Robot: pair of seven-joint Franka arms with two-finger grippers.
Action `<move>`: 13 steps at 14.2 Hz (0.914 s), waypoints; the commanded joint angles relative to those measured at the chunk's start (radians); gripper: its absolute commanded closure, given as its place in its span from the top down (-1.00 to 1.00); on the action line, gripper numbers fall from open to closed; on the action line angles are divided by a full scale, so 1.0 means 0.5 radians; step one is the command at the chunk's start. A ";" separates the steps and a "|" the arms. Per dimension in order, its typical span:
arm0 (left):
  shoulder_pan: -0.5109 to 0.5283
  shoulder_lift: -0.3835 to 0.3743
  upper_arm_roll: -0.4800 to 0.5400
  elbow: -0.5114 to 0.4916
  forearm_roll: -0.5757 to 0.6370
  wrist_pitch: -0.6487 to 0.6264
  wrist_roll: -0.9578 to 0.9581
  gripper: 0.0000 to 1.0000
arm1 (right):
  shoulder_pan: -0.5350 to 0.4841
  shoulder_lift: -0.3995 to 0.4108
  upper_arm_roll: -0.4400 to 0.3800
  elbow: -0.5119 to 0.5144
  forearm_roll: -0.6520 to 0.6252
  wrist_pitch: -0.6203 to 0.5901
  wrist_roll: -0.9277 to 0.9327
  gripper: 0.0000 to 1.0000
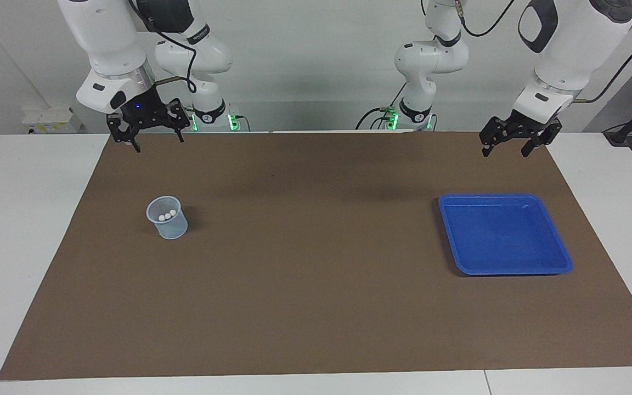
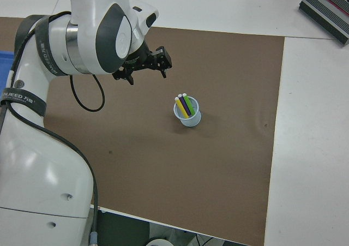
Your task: Transfer and insert pens with both arms
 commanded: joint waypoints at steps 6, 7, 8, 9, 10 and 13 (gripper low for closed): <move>-0.031 0.042 0.036 0.069 -0.019 -0.109 -0.030 1.00 | 0.049 -0.039 -0.037 -0.150 0.033 0.174 0.122 1.00; -0.028 0.042 0.033 0.069 -0.016 -0.109 -0.030 1.00 | 0.049 -0.036 -0.037 -0.150 0.033 0.190 0.122 1.00; -0.022 0.042 0.033 0.069 -0.016 -0.109 -0.030 1.00 | 0.049 -0.027 -0.040 -0.147 0.033 0.260 0.122 1.00; -0.022 0.042 0.033 0.069 -0.016 -0.109 -0.030 1.00 | 0.049 0.012 -0.046 -0.132 0.033 0.285 0.122 1.00; -0.022 0.042 0.033 0.069 -0.016 -0.109 -0.030 1.00 | 0.049 0.028 -0.046 -0.132 0.033 0.303 0.122 1.00; -0.022 0.039 0.033 0.069 -0.016 -0.112 -0.030 1.00 | 0.028 0.123 -0.046 -0.040 0.039 0.267 0.122 1.00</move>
